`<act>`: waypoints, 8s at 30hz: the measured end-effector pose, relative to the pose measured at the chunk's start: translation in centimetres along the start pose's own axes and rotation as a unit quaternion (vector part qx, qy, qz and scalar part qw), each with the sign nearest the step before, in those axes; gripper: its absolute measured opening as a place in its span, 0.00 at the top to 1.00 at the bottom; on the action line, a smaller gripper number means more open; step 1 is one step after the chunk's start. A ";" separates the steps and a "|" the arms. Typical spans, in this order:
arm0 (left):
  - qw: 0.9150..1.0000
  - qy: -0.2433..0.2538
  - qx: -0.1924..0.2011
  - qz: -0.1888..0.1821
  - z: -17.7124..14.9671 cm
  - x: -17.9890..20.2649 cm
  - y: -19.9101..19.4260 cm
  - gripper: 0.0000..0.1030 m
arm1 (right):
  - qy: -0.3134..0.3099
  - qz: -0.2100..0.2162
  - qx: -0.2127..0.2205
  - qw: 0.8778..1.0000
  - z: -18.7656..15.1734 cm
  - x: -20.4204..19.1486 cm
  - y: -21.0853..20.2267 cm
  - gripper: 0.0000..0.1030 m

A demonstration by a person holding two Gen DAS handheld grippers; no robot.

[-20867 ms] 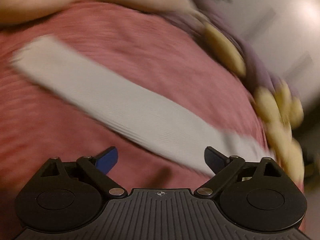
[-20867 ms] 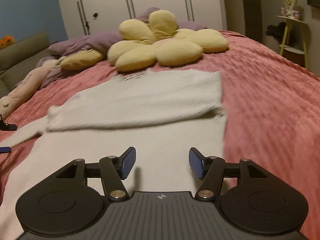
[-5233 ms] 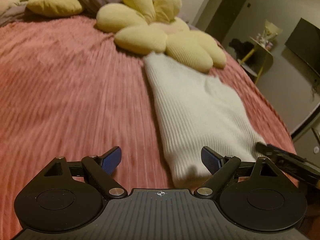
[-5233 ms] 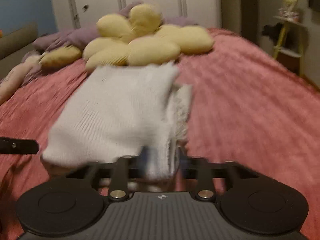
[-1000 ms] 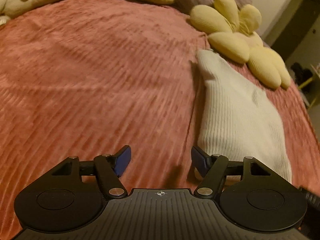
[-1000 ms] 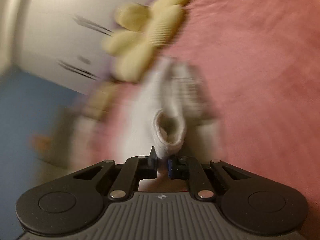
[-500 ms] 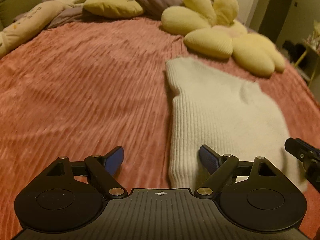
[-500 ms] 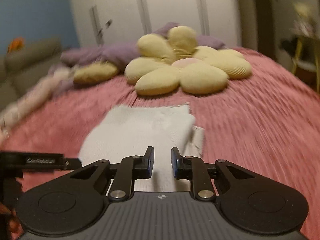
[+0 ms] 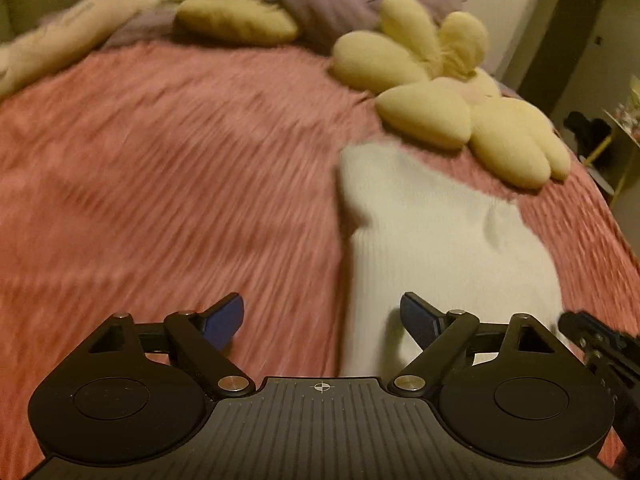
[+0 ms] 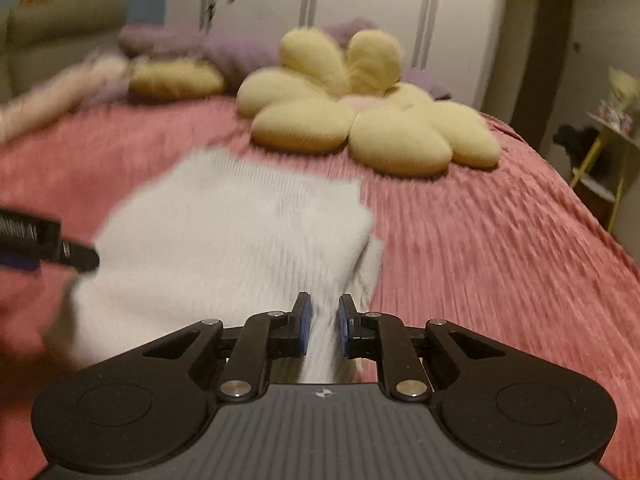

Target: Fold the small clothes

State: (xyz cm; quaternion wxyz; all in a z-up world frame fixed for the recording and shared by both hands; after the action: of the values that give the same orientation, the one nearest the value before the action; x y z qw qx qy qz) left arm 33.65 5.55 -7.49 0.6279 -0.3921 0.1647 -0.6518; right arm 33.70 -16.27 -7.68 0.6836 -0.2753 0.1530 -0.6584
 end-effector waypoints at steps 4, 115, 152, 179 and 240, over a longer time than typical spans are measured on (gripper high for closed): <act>0.998 0.045 -0.034 0.026 0.5 1.8 3.1 0.08 | -0.024 0.001 -0.001 1.000 1.2 -1.6 1.9 0.86; 0.959 0.204 -0.028 0.195 -5.5 -1.4 -0.2 0.01 | -0.066 -0.022 0.005 0.998 -3.2 -1.4 0.7 0.75; 0.983 0.126 -0.104 0.084 -6.6 3.7 -10.0 0.00 | 0.009 -0.008 -0.190 0.982 -3.0 0.5 -9.9 0.04; 0.980 0.103 -0.152 0.079 -7.0 2.7 -8.4 0.00 | 0.016 -0.009 -0.234 0.972 -3.0 0.4 -8.9 0.04; 0.981 0.107 -0.147 0.068 -6.9 3.8 -8.8 0.00 | 0.032 -0.015 -0.216 0.976 -2.6 1.1 -9.8 0.04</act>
State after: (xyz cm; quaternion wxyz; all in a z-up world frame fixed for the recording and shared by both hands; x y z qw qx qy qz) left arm 22.95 1.39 -4.52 0.5848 -0.3958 0.3516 -0.6146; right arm 24.26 -17.67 -3.93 0.5929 -0.3977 0.3095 -0.6281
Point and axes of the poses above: each gripper's, at about its wrist camera, not at the fingertips, and y roughly the way its jaws point, x to its right, z to its top, the point moved 6 cm from there along y, roughly the way its jaws point, and after that the axes turned 9 degrees about -z, right-handed, at the moved point
